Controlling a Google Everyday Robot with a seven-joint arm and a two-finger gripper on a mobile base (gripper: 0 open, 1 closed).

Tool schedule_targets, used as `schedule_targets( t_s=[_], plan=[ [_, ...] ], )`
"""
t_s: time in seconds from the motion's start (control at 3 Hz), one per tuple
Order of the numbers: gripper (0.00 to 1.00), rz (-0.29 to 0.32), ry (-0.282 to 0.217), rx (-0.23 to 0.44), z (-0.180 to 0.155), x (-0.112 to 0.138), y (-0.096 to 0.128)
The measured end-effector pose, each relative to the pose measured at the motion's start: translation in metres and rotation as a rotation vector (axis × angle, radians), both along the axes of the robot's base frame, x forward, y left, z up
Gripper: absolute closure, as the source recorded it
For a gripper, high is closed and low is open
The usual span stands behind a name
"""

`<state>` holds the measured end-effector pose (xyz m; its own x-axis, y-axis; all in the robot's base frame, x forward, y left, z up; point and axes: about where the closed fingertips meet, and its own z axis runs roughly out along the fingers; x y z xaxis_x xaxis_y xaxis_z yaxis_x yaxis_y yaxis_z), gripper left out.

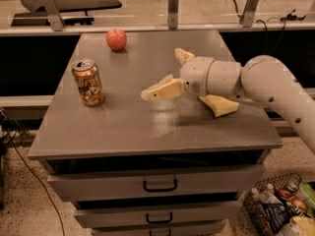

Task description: Place orange can upright

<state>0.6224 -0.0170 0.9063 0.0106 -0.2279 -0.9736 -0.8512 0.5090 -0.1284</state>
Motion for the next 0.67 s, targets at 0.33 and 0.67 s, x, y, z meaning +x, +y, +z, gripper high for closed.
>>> schedule_targets(
  t_s=[0.33, 0.67],
  plan=[
    [0.0, -0.062, -0.068, -0.006, 0.0193, 0.0165, -0.031],
    [0.0, -0.07, -0.077, -0.004, 0.0226, 0.0189, -0.0337]
  ],
)
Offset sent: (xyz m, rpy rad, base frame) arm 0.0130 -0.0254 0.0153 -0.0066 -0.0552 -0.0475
